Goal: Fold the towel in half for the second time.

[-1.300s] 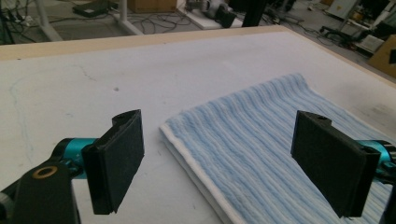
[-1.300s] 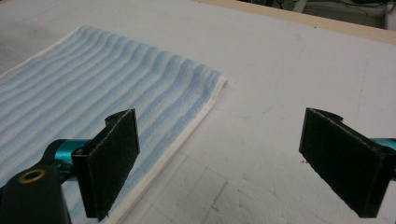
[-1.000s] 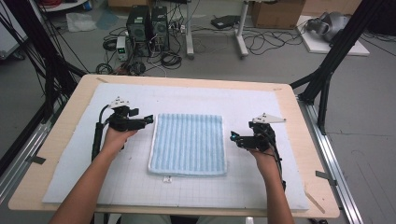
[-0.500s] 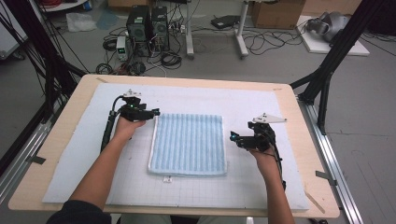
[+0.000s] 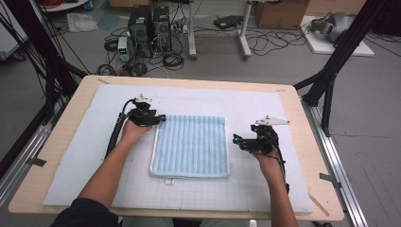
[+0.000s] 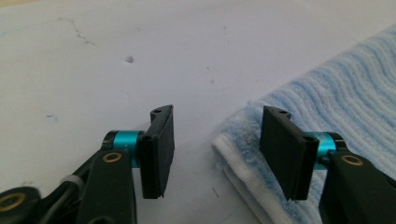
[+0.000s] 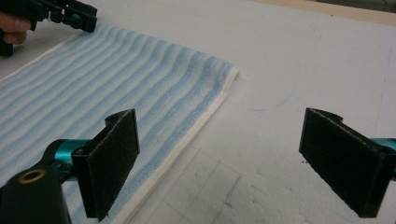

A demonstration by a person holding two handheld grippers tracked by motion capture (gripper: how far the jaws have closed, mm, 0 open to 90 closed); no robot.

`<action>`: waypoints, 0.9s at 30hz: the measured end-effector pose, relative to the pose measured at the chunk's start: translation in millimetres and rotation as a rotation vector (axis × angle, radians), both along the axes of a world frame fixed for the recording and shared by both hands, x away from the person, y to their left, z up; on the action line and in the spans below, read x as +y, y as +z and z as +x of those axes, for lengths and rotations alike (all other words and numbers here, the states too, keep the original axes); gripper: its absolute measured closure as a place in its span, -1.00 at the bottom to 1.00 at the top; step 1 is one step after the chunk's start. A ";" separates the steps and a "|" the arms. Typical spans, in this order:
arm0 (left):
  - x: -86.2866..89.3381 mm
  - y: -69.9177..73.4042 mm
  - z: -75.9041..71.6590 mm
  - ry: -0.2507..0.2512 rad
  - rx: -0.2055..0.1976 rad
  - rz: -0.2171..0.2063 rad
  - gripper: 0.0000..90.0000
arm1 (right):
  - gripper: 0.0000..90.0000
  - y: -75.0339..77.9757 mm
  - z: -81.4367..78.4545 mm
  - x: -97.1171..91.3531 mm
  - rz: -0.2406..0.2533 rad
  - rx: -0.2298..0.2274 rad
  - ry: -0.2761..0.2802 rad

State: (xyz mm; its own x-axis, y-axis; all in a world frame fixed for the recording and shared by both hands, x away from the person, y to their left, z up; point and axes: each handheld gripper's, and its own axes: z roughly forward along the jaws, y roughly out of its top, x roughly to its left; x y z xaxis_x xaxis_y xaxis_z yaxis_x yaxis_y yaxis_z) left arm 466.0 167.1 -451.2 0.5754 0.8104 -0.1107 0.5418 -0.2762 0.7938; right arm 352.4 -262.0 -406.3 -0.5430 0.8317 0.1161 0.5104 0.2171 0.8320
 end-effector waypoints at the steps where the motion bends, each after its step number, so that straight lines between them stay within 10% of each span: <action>1: -1.4 -0.1 -0.4 0.000 -0.004 0.005 0.06 | -0.75 -0.2 0.1 0.2 -0.002 -0.001 0.001; 12: -5.1 0.2 -3.9 -0.075 -0.030 0.040 0.84 | -0.75 -4.9 2.7 6.0 -0.026 0.025 0.010; 27: -3.9 -0.8 -4.2 -0.079 -0.030 0.025 0.89 | -0.75 -19.6 18.8 24.8 -0.042 0.067 0.031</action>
